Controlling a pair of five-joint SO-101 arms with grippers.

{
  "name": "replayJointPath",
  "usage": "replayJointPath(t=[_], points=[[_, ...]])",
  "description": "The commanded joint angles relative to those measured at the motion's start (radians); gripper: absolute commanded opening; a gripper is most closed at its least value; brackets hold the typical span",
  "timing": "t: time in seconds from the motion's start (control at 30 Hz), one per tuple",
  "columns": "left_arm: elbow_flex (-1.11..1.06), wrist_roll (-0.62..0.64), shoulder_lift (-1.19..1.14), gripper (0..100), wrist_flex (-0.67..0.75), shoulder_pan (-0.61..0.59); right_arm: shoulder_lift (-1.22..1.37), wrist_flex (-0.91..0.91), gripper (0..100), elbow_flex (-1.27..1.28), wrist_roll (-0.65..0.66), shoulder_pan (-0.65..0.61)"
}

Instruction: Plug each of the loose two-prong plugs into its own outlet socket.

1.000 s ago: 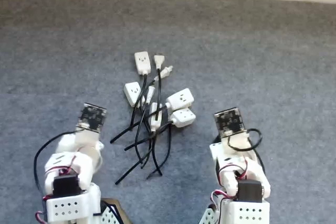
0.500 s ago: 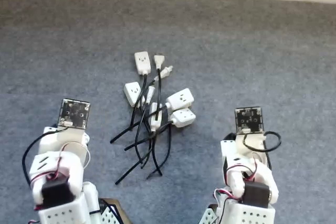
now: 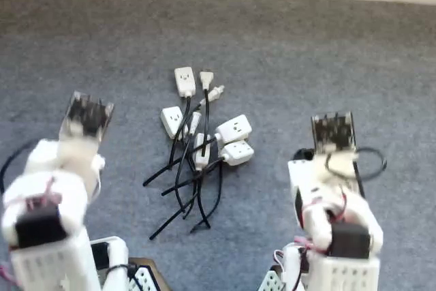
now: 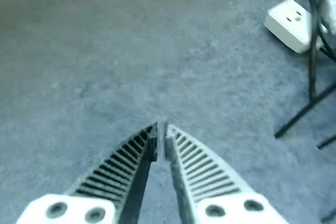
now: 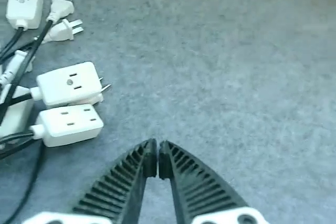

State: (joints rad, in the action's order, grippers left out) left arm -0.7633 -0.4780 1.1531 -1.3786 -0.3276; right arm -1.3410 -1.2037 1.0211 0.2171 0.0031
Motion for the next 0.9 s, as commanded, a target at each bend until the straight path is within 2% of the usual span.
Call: replayJointPath(t=[0.0, 0.23, 0.37, 0.47, 0.6, 0.77, 0.87], points=[[0.294, -0.005, -0.395, 12, -0.075, 0.101, 0.305, 0.073, 3.1, -0.113, -0.121, -0.044], [0.636, -0.003, -0.852, 13, -0.112, 0.171, 0.503, 0.355, 3.6, 0.076, -0.160, -0.044], [0.835, 0.080, -1.098, 13, -0.118, 0.246, 0.549, 0.478, 12.8, 0.171, -0.160, -0.045], [0.961, 0.150, -1.256, 13, -0.120, 0.320, 0.552, 0.519, 18.9, 0.214, -0.158, -0.085], [1.101, 0.245, -1.425, 14, -0.115, 0.392, 0.552, 0.559, 19.9, 0.265, -0.160, -0.154], [1.221, 0.388, -1.581, 21, -0.112, 0.406, 0.552, 0.584, 19.9, 0.292, -0.160, -0.165], [1.262, 0.396, -1.661, 22, -0.112, 0.409, 0.552, 0.584, 19.9, 0.292, -0.160, -0.165]])
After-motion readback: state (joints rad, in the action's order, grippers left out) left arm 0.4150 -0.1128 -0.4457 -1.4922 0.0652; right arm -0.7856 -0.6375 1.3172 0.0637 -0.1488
